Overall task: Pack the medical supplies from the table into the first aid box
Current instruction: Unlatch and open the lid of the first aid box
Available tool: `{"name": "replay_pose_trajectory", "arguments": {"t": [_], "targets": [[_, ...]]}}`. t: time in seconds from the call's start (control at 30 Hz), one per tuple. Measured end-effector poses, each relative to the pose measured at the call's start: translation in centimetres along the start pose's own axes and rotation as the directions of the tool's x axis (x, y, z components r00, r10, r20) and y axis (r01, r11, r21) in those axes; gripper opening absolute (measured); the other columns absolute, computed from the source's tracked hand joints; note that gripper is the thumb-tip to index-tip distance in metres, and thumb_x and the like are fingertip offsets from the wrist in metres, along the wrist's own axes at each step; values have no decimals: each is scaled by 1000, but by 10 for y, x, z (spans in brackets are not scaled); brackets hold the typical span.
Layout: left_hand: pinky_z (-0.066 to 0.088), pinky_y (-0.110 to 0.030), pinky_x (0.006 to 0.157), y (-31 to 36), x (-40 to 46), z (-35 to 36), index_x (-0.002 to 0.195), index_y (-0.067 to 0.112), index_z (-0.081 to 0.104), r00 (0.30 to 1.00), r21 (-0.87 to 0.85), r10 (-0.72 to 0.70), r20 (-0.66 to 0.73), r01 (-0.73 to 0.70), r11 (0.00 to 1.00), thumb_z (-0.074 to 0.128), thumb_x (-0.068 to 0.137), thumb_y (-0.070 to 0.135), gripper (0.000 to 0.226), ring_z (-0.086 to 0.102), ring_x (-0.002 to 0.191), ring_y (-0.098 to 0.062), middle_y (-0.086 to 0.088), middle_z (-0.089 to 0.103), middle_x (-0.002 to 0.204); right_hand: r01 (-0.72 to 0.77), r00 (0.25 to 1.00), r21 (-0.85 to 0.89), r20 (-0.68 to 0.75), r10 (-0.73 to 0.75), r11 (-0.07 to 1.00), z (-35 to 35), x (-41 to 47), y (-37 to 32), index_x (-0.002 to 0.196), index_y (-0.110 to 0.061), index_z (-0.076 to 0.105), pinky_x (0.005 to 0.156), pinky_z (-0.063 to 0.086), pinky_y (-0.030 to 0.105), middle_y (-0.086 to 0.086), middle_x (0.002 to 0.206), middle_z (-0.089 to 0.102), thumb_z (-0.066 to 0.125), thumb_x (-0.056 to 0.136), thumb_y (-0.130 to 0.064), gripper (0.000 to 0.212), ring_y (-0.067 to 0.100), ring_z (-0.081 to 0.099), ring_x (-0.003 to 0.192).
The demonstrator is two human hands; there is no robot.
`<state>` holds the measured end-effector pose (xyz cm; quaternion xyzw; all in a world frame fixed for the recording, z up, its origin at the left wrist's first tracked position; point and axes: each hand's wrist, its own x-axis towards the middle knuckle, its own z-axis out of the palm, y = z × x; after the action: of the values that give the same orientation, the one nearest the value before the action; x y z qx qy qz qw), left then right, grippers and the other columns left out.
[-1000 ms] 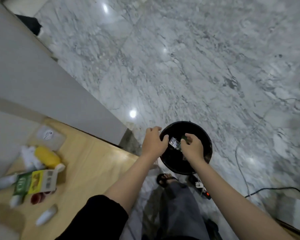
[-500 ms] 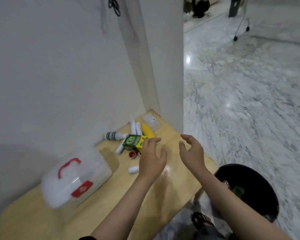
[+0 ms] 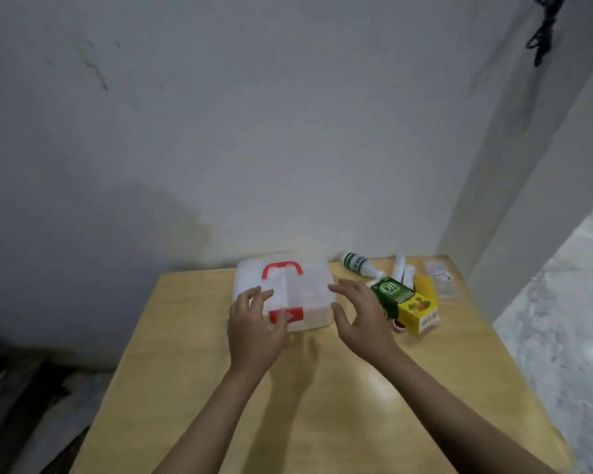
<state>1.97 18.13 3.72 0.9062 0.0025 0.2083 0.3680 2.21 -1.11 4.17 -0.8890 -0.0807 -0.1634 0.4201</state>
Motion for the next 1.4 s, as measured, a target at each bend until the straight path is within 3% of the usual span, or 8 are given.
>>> {"name": "replay_pose_trajectory", "arguments": {"t": [0.07, 0.3, 0.5, 0.67, 0.83, 0.93, 1.2, 1.4], "targets": [[41, -40, 93, -21, 0, -2, 116, 19, 60, 999, 43, 4, -45, -2, 999, 56, 74, 47, 51, 45, 119, -28, -7, 52, 130, 95, 995, -45, 31, -93, 994, 11, 4, 4, 117, -19, 62, 99, 32, 25, 5, 128, 56, 61, 85, -16, 32, 20, 48, 123], [30, -36, 101, -75, -10, 16, 130, 34, 46, 997, -28, 60, -51, -61, 998, 71, 70, 44, 66, 22, 136, -25, 4, 29, 149, 432, 902, -173, 91, -423, 885, 46, 12, 39, 114, -23, 65, 104, 36, 37, 6, 138, 53, 66, 80, -23, 34, 27, 46, 122], [39, -33, 99, -98, -10, 38, 133, 33, 44, 971, -62, 180, -158, -192, 979, 76, 73, 29, 68, 30, 136, -18, 4, 29, 149, 572, 817, -213, 63, -573, 792, 66, 22, 70, 109, -20, 68, 103, 36, 38, 11, 133, 55, 71, 78, -27, 31, 31, 46, 122], [45, -46, 102, -113, -6, 51, 135, 32, 40, 941, -36, 258, -221, -272, 962, 76, 75, 24, 71, 32, 136, -21, -4, 31, 147, 649, 743, -263, 16, -669, 714, 83, 30, 79, 108, -18, 68, 100, 40, 48, 21, 122, 57, 76, 75, -26, 35, 39, 48, 121], [36, -35, 102, -119, -4, 56, 136, 28, 40, 920, 39, 308, -244, -308, 951, 76, 75, 22, 71, 30, 135, -22, -10, 34, 148, 670, 701, -324, -19, -713, 668, 91, 34, 82, 112, -21, 62, 87, 47, 57, 25, 118, 58, 70, 80, -32, 35, 42, 51, 116], [35, -32, 101, -120, -4, 55, 136, 31, 38, 919, 49, 309, -246, -307, 951, 76, 75, 23, 72, 31, 134, -21, -9, 33, 148, 683, 695, -312, 0, -719, 660, 91, 31, 84, 115, -21, 62, 91, 44, 60, 24, 122, 56, 65, 84, -37, 36, 42, 49, 121], [35, -33, 101, -116, -7, 55, 141, 32, 33, 935, 17, 269, -233, -272, 962, 74, 76, 28, 77, 19, 138, -12, -5, 23, 154, 608, 746, -228, -166, -645, 761, 88, 34, 65, 96, -12, 73, 80, 50, 44, 15, 104, 67, 57, 89, -33, 27, 31, 61, 100], [32, -22, 93, -103, -8, 56, 145, 38, 18, 970, -85, 138, -199, -158, 984, 71, 78, 38, 85, 14, 138, -7, -1, 8, 158, 592, 759, -173, -208, -617, 787, 87, 42, 56, 90, -8, 65, 78, 53, 42, 9, 91, 71, 60, 85, -24, 17, 25, 66, 90]]}}
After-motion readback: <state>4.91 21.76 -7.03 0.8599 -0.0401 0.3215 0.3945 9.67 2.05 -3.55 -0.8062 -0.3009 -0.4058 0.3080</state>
